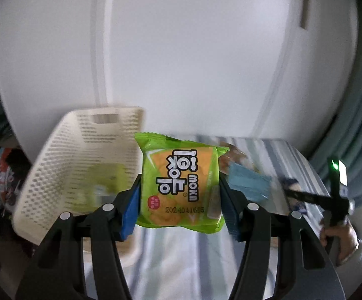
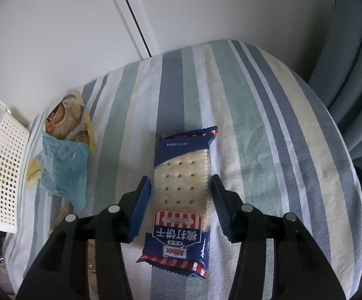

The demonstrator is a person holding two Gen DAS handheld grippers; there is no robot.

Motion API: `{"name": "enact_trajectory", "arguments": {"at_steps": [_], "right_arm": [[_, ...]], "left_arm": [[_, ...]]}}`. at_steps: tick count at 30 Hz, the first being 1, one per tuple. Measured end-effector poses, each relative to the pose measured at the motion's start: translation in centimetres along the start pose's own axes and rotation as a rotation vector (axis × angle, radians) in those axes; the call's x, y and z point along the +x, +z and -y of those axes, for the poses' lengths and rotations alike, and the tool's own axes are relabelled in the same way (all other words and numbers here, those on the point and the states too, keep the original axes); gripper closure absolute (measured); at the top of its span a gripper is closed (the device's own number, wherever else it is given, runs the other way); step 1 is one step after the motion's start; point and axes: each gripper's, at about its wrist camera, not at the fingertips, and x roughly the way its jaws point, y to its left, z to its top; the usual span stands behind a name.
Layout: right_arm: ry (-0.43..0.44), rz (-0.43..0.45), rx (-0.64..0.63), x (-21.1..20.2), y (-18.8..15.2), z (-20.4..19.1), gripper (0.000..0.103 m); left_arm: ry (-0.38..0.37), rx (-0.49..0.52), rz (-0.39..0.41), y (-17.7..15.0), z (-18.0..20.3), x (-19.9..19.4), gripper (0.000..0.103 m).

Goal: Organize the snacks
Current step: 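Carry the cake pack into the basket and open the left gripper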

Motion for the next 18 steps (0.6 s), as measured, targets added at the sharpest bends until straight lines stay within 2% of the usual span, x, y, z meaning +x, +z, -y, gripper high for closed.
{"name": "enact_trajectory", "arguments": {"at_steps": [7, 9, 10, 11, 14, 18], "right_arm": [[-0.051, -0.009, -0.043, 0.2, -0.2, -1.1, 0.051], [-0.068, -0.014, -0.064, 0.3, -0.3, -1.5, 0.049], [-0.076, -0.016, -0.071, 0.4, -0.3, -1.6, 0.049], [-0.087, -0.018, -0.079, 0.4, -0.3, -1.8, 0.049], [-0.107, -0.023, -0.096, 0.6, -0.3, -2.0, 0.049], [-0.135, -0.038, -0.131, 0.9, -0.2, -2.8, 0.045]], "left_arm": [[0.074, -0.117, 0.01, 0.3, -6.6, -0.4, 0.044], [0.098, -0.142, 0.012, 0.3, -8.0, -0.3, 0.031], [0.108, -0.161, 0.012, 0.3, -8.7, -0.3, 0.006], [0.115, -0.179, 0.019, 0.3, -9.0, -0.3, 0.002], [0.108, -0.238, 0.055, 0.0, -10.1, -0.7, 0.002], [0.162, -0.258, 0.082, -0.9, -10.5, -0.6, 0.002]]}}
